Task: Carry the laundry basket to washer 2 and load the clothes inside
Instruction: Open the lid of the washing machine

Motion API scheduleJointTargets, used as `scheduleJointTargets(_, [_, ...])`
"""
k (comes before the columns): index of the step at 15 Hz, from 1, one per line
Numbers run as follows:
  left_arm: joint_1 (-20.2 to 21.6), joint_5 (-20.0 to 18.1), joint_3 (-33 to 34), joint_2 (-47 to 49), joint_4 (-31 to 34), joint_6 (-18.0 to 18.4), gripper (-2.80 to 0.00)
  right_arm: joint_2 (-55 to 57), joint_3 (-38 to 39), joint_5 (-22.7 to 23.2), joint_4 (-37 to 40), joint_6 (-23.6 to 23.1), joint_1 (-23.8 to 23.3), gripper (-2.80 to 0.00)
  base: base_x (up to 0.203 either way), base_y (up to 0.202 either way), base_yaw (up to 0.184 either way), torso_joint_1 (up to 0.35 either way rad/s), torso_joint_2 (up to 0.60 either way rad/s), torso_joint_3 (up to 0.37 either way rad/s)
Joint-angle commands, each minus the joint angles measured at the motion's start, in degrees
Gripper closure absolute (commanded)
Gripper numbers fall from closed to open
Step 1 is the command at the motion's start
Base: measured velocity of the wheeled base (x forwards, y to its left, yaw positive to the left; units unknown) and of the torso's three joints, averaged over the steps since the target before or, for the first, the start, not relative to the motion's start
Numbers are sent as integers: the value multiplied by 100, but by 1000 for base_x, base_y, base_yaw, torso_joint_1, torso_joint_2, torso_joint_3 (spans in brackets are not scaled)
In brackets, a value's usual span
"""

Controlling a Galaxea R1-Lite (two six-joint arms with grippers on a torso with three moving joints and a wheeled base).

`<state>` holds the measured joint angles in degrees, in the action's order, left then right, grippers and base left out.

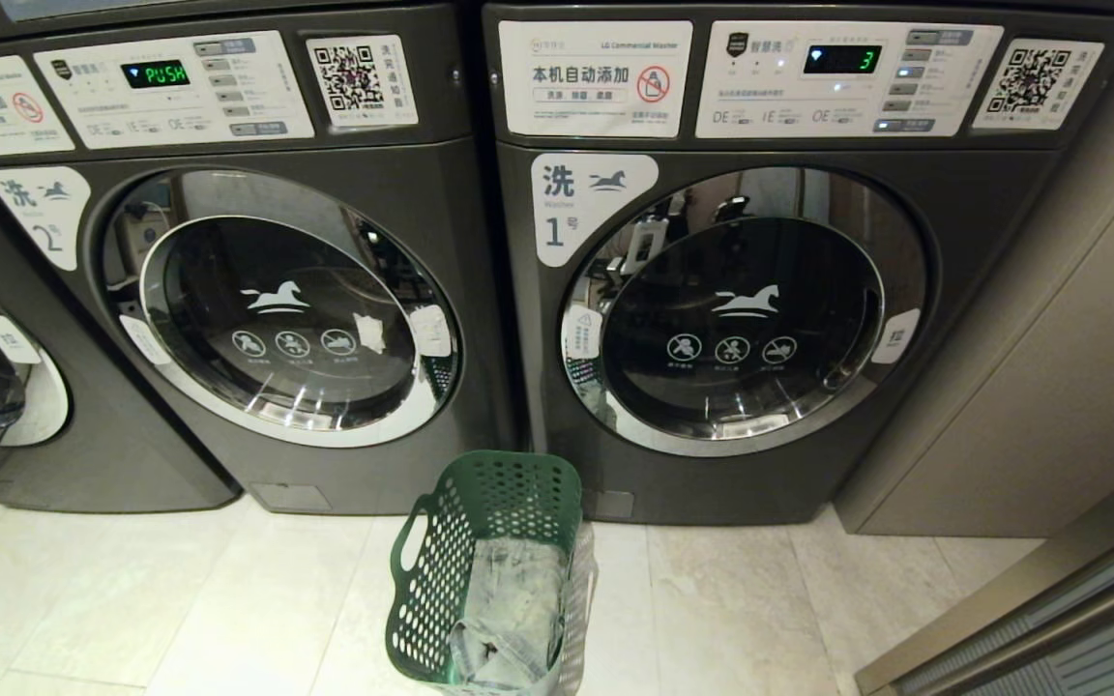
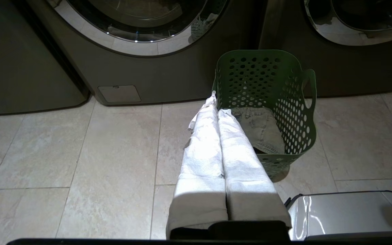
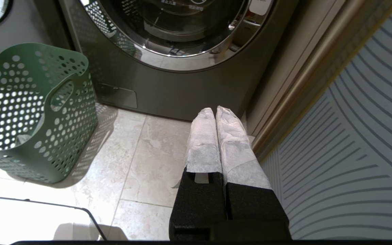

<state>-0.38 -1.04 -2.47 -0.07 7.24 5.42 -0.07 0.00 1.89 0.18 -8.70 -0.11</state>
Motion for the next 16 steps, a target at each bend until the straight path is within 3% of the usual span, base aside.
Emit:
scheduleJointTargets(1, [3,-2,1,-10,5,7,0,7,0,4,-1,-8,2,0,0,0,0,0,0,0])
scheduleJointTargets(9, [-2,-2,1,-1,5,2,0,7,0,4,-1,0,2,0,0,0,0,0,0,-8])
scheduleJointTargets(16, [3,-2,1,-8,5,2,0,7,0,4,-1,0,2,0,0,0,0,2,3,-174])
